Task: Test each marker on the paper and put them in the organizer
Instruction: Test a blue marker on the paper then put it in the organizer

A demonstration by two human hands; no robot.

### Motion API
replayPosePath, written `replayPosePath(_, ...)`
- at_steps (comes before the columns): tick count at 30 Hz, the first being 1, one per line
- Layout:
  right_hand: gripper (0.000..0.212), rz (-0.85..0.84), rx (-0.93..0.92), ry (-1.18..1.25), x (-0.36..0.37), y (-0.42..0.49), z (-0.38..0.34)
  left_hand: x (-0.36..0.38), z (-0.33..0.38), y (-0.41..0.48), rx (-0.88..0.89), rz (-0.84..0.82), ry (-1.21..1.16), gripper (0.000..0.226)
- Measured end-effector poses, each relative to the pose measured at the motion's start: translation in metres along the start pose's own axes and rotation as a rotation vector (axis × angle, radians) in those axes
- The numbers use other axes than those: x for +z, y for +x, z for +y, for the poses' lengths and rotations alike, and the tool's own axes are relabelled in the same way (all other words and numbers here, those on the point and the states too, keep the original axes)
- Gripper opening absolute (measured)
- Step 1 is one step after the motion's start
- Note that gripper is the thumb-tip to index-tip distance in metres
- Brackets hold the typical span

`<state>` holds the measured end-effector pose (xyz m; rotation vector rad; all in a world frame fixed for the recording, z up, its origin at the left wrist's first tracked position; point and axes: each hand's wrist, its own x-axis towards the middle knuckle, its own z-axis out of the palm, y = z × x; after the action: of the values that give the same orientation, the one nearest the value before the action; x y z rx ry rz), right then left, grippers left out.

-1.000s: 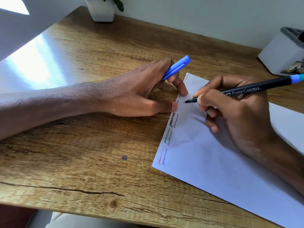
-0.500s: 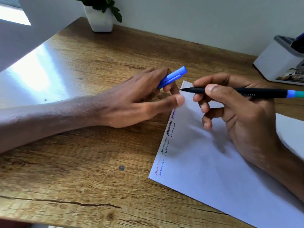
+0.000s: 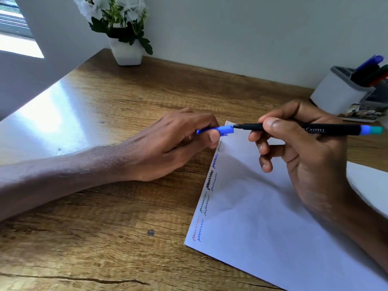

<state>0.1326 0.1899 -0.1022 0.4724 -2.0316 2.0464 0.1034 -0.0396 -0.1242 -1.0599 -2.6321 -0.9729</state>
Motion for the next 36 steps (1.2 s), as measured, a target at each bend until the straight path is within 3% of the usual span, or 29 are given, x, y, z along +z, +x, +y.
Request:
replayPosePath(10, 0.004, -0.134, 0.021, -0.013, -0.001, 0.002, -0.001, 0.001, 0.001, 0.0, 0.055, 0.008, 0.033, 0.025)
replayPosePath(17, 0.008, -0.037, -0.024, 0.018, -0.007, 0.005, -0.002, -0.001, 0.002, 0.0, 0.032, 0.028, -0.034, 0.024)
replayPosePath(36, 0.006, -0.023, -0.045, -0.002, -0.011, 0.007, -0.001, 0.001, 0.002, 0.0, 0.024, 0.033, -0.055, 0.025)
